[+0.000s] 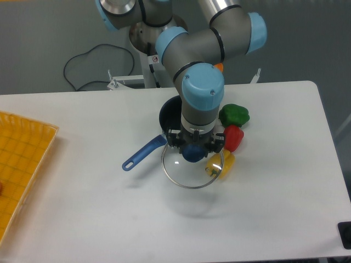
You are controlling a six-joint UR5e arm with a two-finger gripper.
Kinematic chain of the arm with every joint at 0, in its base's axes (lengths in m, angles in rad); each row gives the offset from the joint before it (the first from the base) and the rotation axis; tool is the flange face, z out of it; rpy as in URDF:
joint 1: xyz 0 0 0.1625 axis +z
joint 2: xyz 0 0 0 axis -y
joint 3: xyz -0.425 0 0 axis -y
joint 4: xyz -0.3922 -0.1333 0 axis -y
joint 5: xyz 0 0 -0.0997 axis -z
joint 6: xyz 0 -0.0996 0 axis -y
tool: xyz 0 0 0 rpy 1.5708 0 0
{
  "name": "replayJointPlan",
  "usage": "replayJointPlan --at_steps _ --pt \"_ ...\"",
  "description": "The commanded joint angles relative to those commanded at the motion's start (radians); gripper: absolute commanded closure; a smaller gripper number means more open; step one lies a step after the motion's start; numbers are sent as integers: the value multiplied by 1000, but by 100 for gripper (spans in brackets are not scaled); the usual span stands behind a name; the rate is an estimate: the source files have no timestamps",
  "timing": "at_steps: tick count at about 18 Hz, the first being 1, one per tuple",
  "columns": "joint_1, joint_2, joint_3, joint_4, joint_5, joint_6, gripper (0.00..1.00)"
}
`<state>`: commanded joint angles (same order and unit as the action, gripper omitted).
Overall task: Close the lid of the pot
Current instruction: 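Move the held glass lid up and over the saucepan opening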
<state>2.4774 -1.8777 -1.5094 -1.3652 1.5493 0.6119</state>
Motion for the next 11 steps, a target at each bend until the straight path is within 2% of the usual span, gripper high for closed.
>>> replayJointPlan --at_steps 7,11 --pt "31 83 -97 1 9 94 60" --pt "31 104 -140 0 67 112 60"
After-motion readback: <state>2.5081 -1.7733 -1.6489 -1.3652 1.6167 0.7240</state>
